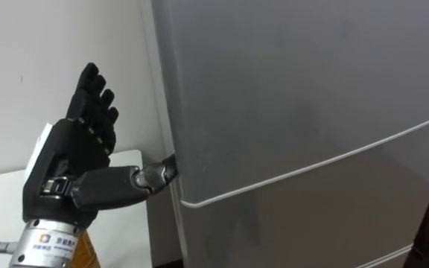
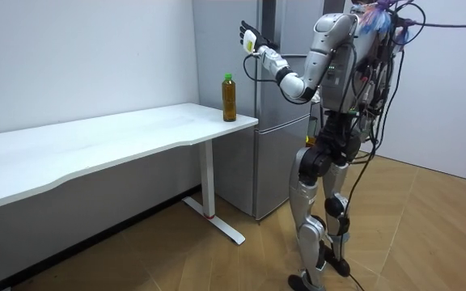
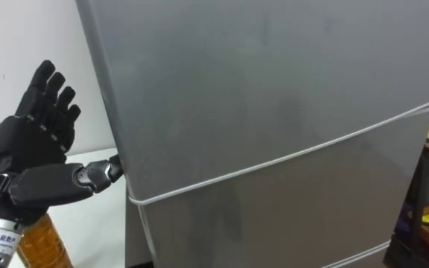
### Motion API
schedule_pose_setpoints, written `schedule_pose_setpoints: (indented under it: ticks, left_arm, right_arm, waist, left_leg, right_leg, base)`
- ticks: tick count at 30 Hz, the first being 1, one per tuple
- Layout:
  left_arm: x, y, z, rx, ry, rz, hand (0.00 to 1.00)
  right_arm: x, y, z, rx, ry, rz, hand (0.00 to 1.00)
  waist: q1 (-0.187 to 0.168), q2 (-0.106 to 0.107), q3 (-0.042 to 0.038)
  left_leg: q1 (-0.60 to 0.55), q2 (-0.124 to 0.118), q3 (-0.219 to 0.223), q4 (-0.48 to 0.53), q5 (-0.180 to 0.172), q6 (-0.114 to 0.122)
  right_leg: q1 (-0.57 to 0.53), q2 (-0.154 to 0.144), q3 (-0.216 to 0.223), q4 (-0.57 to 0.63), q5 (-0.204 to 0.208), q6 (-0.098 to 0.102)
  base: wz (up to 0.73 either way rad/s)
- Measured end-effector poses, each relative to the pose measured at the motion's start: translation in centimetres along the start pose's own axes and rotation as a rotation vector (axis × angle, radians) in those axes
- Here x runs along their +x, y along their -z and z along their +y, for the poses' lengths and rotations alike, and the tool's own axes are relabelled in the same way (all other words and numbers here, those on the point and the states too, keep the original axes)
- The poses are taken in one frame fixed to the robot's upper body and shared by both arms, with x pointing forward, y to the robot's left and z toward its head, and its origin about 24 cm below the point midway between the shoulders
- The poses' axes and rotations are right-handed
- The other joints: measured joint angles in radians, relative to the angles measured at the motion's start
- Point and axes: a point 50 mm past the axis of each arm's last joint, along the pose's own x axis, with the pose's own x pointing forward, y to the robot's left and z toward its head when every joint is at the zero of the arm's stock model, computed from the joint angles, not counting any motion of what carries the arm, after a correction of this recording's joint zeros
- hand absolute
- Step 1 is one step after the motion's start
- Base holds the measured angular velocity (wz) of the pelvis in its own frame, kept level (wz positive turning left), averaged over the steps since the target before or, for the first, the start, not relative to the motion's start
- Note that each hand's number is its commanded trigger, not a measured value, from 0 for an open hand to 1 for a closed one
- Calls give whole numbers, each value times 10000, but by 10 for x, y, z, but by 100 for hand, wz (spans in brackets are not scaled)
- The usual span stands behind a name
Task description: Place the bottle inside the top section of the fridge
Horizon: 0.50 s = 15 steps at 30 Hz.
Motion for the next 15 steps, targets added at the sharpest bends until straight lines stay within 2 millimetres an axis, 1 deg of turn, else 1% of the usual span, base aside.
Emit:
schedule_pose_setpoints:
  ticks: [7,9,15]
  left_arm:
    - [0,-1,-2,-17,143,-67,0]
    - [0,-4,-4,132,276,-203,0]
    - [0,-10,-13,309,850,-448,0]
  right_arm:
    - [1,0,0,29,-16,93,0]
    - [1,0,1,47,-49,96,0]
    - [1,1,2,163,-303,140,0]
  waist:
    - [-6,3,-16]
    - [-12,-11,-47]
    - [17,-20,-53]
  left_leg:
    - [-45,0,-23,10,0,1]
    - [-128,-2,-75,25,2,3]
    - [-210,-11,-206,22,18,27]
  right_leg:
    - [-18,-7,-36,-5,8,-1]
    - [-76,-12,-82,0,8,0]
    - [-81,-37,-193,-3,13,-4]
  base:
    - [1]
    - [7]
    - [8]
